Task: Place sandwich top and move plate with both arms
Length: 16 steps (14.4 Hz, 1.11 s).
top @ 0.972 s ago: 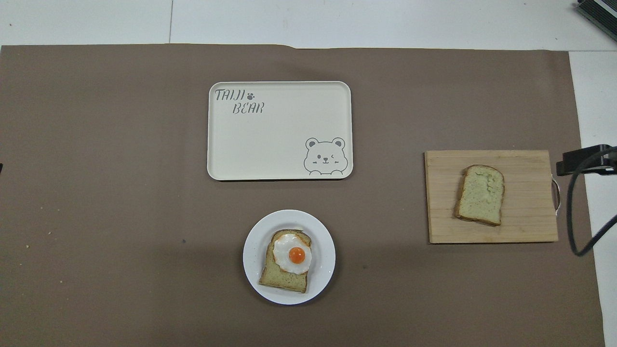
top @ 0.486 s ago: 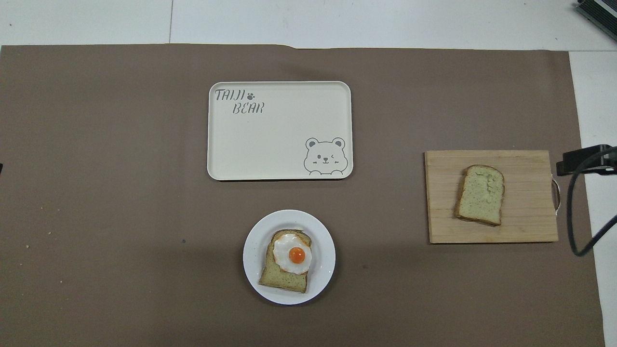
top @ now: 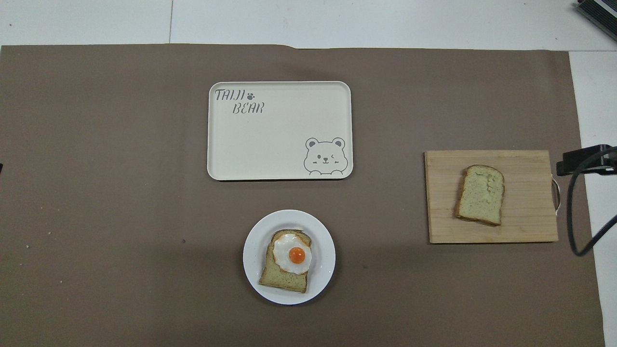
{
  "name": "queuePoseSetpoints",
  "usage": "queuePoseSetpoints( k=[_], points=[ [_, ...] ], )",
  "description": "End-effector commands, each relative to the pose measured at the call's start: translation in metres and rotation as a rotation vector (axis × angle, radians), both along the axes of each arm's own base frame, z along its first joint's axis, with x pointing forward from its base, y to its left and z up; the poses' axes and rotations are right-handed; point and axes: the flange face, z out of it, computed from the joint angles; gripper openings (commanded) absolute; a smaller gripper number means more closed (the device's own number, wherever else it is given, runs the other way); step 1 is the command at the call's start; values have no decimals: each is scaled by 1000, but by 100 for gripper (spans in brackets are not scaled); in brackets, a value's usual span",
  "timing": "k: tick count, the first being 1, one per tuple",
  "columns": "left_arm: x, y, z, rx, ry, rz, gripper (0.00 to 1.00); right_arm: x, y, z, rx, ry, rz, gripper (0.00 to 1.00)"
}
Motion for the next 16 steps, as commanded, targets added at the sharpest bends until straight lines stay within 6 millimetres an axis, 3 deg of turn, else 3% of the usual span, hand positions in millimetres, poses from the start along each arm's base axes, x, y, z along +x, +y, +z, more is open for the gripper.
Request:
queuePoseSetpoints(
  k=[1, 13, 16],
  points=[
    [-6, 3, 2, 10, 6, 11, 100, -4, 0, 0, 3, -5, 3, 100],
    [-6, 3, 2, 10, 6, 11, 100, -4, -6, 0, -16, -5, 2, 100],
    [-6, 3, 2, 10, 6, 11, 100, -4, -9, -22, 2, -6, 0, 100]
  ],
)
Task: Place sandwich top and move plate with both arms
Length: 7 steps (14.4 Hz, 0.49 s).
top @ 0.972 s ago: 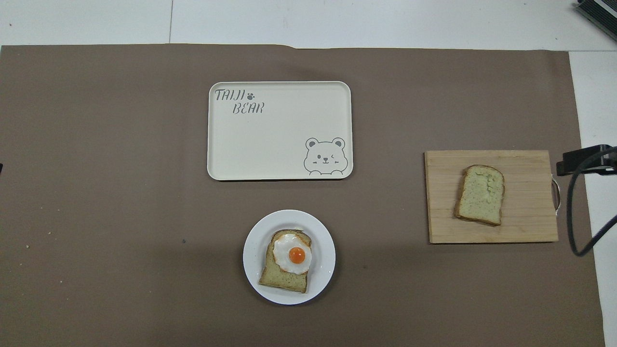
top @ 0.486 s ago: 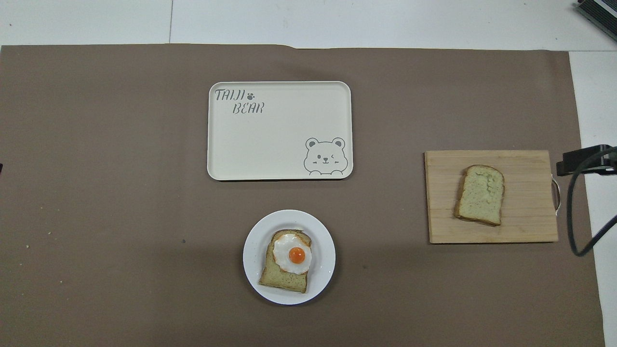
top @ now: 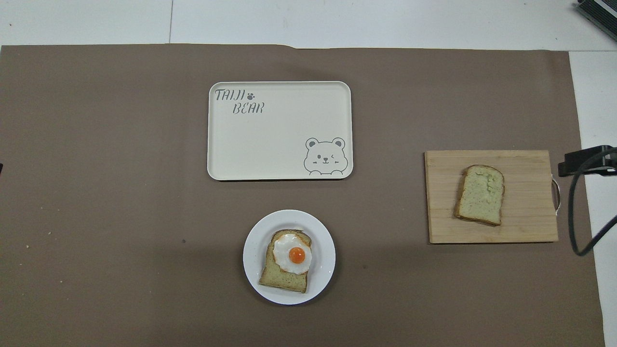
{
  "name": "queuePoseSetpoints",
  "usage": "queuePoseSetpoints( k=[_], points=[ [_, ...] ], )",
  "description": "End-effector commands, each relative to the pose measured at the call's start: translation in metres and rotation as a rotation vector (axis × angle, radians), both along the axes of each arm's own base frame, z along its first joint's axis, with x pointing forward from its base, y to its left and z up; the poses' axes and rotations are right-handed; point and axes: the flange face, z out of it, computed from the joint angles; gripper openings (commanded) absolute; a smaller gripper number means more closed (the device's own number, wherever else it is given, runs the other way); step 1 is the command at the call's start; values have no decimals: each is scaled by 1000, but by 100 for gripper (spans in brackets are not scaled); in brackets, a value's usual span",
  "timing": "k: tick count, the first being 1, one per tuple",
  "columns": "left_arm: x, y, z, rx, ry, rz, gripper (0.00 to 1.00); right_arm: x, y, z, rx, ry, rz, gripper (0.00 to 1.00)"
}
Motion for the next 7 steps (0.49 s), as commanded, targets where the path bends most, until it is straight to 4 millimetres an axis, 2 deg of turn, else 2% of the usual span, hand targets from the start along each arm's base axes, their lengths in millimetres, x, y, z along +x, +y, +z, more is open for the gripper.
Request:
queuePoseSetpoints(
  k=[1, 2, 3, 7],
  points=[
    [-6, 3, 2, 10, 6, 11, 100, -2, -4, -20, 4, -29, 9, 100],
    [-6, 3, 2, 10, 6, 11, 100, 3, -8, -24, 4, -42, 1, 100],
    [-6, 3, 2, 10, 6, 11, 100, 7, -21, -34, 4, -37, -7, 100],
    [-6, 3, 2, 10, 6, 11, 100, 47, -31, -102, 19, -45, 46, 100]
  ],
)
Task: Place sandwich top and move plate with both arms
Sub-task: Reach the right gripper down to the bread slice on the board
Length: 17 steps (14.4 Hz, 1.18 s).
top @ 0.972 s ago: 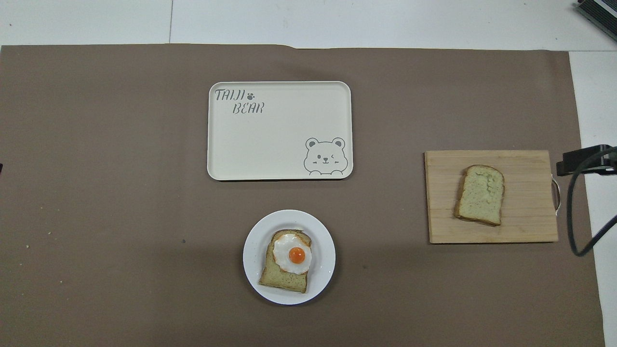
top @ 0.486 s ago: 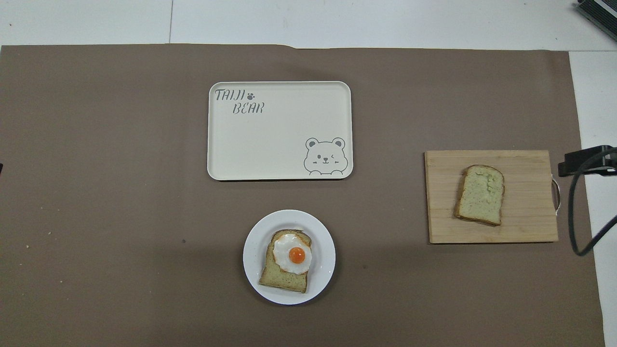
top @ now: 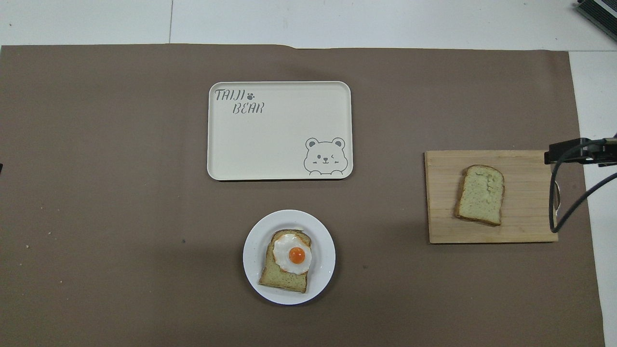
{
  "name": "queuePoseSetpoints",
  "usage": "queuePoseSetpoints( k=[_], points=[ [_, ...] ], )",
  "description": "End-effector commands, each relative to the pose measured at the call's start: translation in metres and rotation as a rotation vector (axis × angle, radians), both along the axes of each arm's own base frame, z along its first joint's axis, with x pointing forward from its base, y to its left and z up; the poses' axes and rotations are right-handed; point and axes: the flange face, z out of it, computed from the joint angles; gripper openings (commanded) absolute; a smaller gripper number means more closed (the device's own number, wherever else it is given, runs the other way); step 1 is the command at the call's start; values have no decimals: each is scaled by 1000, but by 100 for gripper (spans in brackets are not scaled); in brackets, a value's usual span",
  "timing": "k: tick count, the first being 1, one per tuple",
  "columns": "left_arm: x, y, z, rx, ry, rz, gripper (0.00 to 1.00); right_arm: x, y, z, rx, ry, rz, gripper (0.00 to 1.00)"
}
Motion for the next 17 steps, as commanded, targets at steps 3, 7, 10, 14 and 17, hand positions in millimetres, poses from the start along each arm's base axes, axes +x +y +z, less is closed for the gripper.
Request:
queuePoseSetpoints(
  k=[3, 7, 10, 14, 17],
  points=[
    [-6, 3, 2, 10, 6, 11, 100, 38, -26, -93, 27, 18, 21, 100],
    [-6, 3, 2, 10, 6, 11, 100, 31, -41, -153, 29, 13, 43, 100],
    [-6, 3, 2, 10, 6, 11, 100, 19, -59, -187, 28, 20, 56, 100],
    [-6, 3, 2, 10, 6, 11, 100, 17, -59, -217, 100, 23, -6, 100],
    [-6, 3, 2, 10, 6, 11, 100, 18, -59, -232, 109, 35, -11, 100]
  ],
)
